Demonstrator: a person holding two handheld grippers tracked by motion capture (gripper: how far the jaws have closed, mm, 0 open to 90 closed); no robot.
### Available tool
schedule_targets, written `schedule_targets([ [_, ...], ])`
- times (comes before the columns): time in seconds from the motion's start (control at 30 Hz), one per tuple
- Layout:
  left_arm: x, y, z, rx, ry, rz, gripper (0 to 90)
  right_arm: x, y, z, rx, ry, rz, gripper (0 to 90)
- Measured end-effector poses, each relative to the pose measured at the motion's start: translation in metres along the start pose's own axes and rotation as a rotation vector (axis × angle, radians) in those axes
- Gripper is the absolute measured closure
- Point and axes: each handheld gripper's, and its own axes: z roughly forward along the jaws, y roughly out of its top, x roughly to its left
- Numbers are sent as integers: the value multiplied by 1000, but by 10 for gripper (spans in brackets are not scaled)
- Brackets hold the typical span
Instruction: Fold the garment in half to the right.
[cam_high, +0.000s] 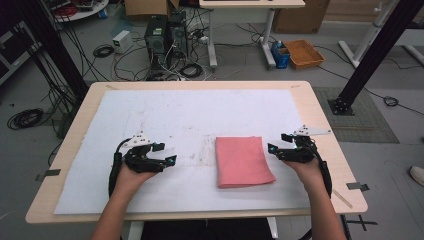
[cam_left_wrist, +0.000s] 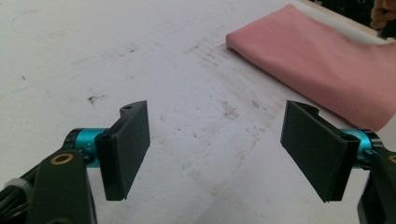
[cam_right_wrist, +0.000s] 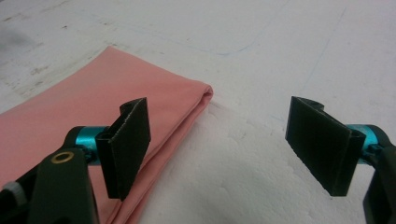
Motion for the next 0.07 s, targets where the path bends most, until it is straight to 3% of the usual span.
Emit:
schedule_targets([
  [0.07,0,0,0,-4,-1,1,241,-1,-1,2,9,3,-1,220],
])
